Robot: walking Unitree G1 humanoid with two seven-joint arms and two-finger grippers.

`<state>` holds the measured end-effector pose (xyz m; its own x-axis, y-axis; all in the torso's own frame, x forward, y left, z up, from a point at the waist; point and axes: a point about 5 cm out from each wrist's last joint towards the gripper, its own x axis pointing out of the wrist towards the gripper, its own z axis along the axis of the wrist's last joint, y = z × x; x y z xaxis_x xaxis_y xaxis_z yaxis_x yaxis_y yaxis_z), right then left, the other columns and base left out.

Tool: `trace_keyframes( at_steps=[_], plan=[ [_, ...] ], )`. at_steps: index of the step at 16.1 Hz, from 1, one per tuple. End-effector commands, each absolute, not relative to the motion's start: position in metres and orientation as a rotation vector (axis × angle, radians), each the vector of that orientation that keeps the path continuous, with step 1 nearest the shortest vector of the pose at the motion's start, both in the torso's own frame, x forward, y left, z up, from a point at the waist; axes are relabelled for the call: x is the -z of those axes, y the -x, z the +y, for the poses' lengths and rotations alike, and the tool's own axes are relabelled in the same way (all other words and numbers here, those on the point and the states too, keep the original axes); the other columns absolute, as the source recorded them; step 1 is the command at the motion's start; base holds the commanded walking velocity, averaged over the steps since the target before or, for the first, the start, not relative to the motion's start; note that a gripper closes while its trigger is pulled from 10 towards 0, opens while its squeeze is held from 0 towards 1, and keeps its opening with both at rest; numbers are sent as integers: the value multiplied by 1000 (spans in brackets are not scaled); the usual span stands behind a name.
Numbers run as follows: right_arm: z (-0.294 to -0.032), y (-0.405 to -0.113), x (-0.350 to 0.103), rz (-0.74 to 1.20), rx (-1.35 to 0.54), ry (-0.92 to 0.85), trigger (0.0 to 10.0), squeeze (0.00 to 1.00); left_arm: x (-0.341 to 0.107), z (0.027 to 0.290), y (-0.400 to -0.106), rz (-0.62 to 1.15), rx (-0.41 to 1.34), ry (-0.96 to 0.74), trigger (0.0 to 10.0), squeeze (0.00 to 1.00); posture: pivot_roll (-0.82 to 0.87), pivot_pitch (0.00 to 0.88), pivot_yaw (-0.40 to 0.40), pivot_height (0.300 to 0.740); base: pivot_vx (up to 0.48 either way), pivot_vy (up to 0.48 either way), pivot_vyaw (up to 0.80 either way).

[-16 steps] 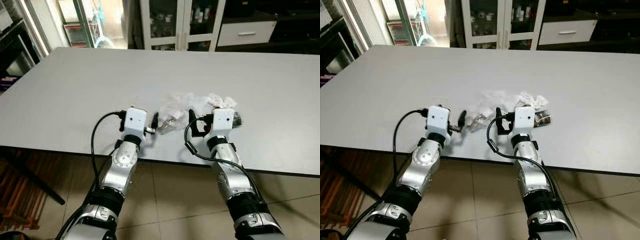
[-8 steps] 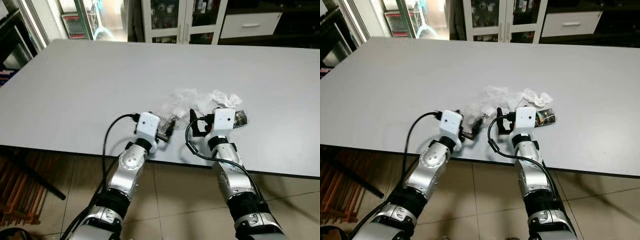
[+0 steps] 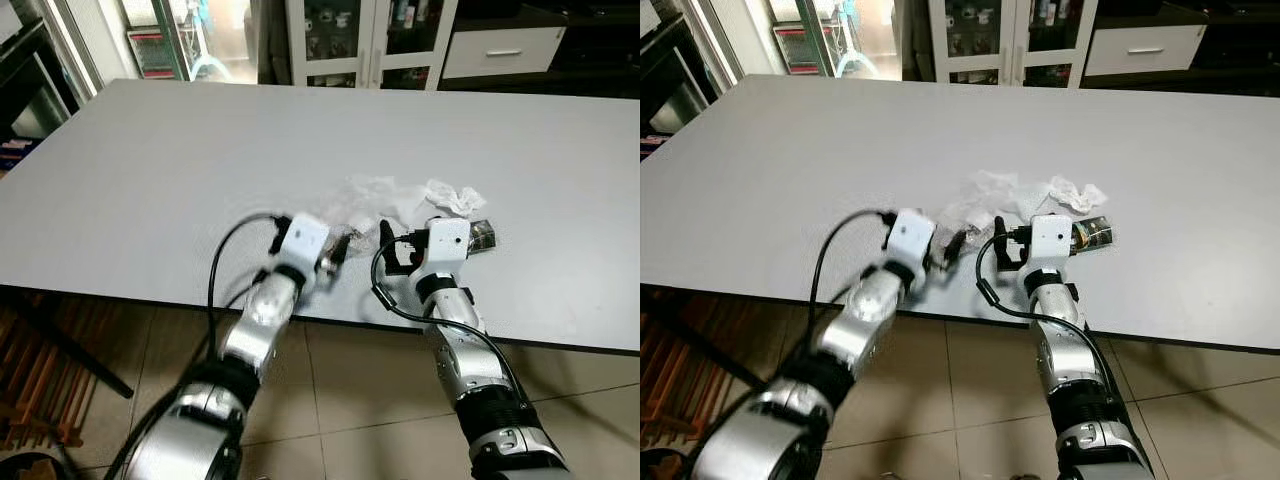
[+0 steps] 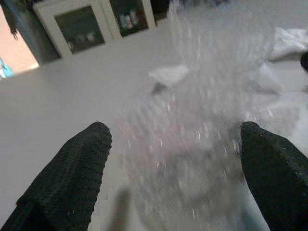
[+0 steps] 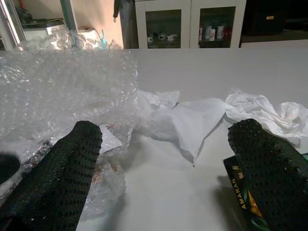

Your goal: Picking trash to rubbish bin

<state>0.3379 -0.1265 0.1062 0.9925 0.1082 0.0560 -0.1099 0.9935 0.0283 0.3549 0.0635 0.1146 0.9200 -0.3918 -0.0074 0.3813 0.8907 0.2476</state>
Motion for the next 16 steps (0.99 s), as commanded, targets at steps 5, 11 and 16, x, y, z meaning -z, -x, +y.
trace_keyframes(
  at_steps=[5,11,16],
  plan=[
    [-123,-338,-109,-61,-116,-35,10000,0,-113,49,-357,-15,454,-251,10000,0,-114,29,60,740,0,0,0],
    [-124,-336,-109,-66,-110,-37,10000,0,-100,51,-359,87,399,-342,10000,0,-132,33,64,740,0,0,0],
    [-125,-336,-108,-60,-109,-36,10000,0,-96,48,-358,105,389,-355,0,0,-125,46,57,740,0,0,0]
  ],
)
